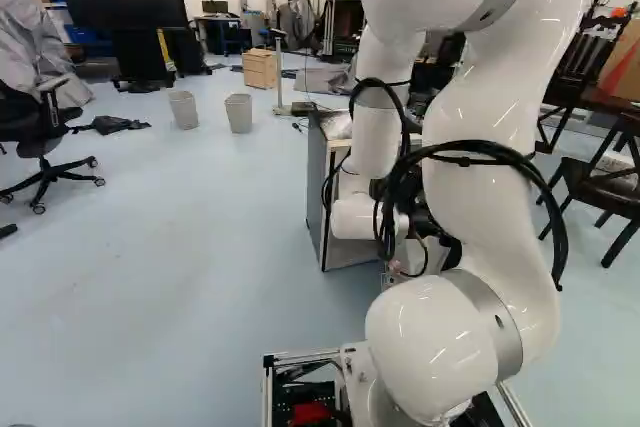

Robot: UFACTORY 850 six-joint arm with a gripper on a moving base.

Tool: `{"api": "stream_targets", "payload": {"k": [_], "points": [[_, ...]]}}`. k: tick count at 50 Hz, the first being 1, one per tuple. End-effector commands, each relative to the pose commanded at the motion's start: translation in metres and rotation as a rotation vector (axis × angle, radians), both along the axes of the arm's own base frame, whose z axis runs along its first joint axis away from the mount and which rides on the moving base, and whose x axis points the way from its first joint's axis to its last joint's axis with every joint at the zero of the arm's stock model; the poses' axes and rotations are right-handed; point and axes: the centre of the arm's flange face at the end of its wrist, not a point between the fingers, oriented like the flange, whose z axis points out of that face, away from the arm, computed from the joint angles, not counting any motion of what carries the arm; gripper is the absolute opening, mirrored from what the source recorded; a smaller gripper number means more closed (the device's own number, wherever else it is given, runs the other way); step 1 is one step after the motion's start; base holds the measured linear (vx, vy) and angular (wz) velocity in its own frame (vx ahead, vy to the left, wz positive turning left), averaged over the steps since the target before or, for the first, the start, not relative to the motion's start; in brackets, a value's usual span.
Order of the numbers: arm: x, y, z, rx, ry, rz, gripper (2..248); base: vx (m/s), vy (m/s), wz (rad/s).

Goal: Grab a drink from the fridge

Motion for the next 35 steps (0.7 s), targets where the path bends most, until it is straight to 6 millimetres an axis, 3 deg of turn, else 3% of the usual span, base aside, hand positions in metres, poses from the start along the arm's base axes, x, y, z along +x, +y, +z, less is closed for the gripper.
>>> {"api": "stream_targets", "payload": {"k": [35], "points": [[0.033, -0.039, 0.004, 0.004, -0.074, -0.153, 247, 0.0, 0.0, 0.0]]}}
